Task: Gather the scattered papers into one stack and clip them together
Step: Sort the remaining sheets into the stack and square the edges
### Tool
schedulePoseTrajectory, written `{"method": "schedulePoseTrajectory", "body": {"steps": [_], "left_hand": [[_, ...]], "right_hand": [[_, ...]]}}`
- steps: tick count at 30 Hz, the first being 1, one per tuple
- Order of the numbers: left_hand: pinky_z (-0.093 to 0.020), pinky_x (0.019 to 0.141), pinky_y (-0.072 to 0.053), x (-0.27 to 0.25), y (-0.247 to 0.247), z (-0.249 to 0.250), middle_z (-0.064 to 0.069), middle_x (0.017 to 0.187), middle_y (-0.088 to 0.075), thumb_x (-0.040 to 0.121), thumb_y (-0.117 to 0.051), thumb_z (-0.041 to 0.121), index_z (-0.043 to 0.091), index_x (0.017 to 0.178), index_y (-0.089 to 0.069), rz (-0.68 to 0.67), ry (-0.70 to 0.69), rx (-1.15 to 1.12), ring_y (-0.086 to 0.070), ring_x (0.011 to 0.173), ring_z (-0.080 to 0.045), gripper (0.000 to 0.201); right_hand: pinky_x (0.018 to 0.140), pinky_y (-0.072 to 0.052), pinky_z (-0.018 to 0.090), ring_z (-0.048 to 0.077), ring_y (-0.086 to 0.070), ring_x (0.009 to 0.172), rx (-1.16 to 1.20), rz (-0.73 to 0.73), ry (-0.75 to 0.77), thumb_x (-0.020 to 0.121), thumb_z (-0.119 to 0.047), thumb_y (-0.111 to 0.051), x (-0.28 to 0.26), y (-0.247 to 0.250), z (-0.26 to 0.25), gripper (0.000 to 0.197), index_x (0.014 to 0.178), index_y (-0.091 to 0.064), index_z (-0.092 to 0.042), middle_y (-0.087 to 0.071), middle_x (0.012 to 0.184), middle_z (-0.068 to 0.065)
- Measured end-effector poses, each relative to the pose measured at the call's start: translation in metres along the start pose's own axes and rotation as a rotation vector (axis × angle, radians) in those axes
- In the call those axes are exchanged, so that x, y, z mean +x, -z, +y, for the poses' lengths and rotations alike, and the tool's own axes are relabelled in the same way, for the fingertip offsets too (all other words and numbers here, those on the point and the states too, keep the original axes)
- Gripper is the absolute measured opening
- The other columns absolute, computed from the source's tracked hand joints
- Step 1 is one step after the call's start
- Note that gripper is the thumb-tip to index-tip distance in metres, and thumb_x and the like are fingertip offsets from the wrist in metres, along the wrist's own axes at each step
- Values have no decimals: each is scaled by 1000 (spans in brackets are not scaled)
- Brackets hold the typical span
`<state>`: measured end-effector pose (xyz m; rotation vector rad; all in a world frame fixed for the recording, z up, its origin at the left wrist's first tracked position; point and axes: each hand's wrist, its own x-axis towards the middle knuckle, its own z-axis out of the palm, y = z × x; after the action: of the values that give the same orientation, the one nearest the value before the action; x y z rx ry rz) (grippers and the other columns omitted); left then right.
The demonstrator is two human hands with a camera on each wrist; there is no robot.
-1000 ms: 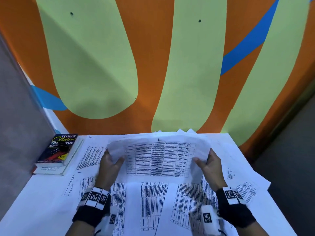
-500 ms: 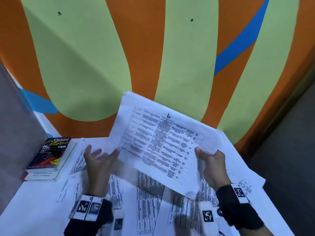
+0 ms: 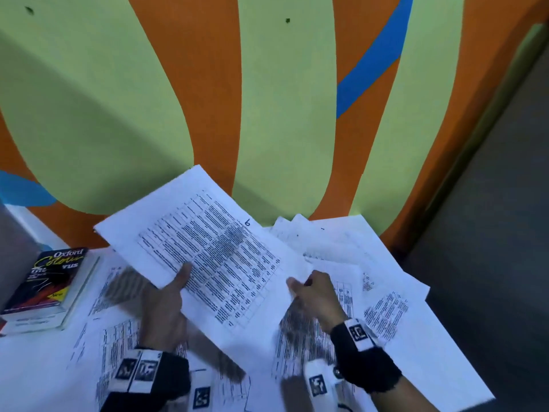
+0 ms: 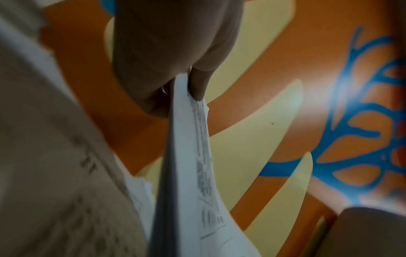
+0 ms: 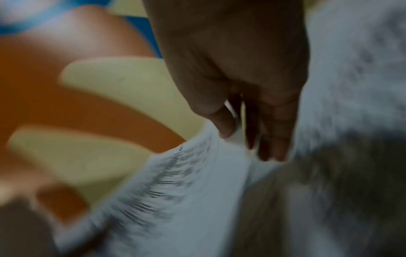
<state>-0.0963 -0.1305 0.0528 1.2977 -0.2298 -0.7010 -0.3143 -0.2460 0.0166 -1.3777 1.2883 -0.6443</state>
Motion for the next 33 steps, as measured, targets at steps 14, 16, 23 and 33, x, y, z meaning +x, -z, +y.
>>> {"method": "schedulePoseTrajectory", "body": {"steps": [14, 16, 23, 33], "left_hand": [[-23, 50, -33, 19, 23, 33, -1, 45, -43, 87, -69, 16, 6, 57, -45, 99, -489, 399, -35, 37, 0, 40], [-25, 53, -34, 21, 27, 30, 0, 46, -44, 87, -69, 17, 2, 58, -48, 108, -470, 384, -36, 41, -1, 39], [-33, 75, -41, 18, 36, 45, -9, 85, -63, 88, -68, 12, 1, 91, -67, 158, -534, 432, -55, 82, -19, 12], [-37, 89, -46, 18, 62, 64, -10, 103, -64, 88, -68, 13, -2, 110, -67, 265, -555, 448, -58, 97, -19, 26]], "right_hand": [[101, -41, 53, 48, -38, 129, -875, 131, -451, 60, -52, -83, 9, 52, 57, 137, 148, 12, -9, -23, 143, 34], [98, -45, 48, 45, -48, 123, -788, 157, -411, 64, -43, -85, 9, 54, 63, 133, 147, 10, -1, -34, 139, 35], [59, -46, 36, 34, -57, 69, -707, 416, 55, 77, -5, -64, -10, 84, 22, 26, 61, -45, -12, -52, 61, 10], [55, -34, 36, 35, -50, 63, -642, 491, 162, 85, -5, -65, 3, 114, -9, 22, 68, -51, -4, -52, 59, 11]]}}
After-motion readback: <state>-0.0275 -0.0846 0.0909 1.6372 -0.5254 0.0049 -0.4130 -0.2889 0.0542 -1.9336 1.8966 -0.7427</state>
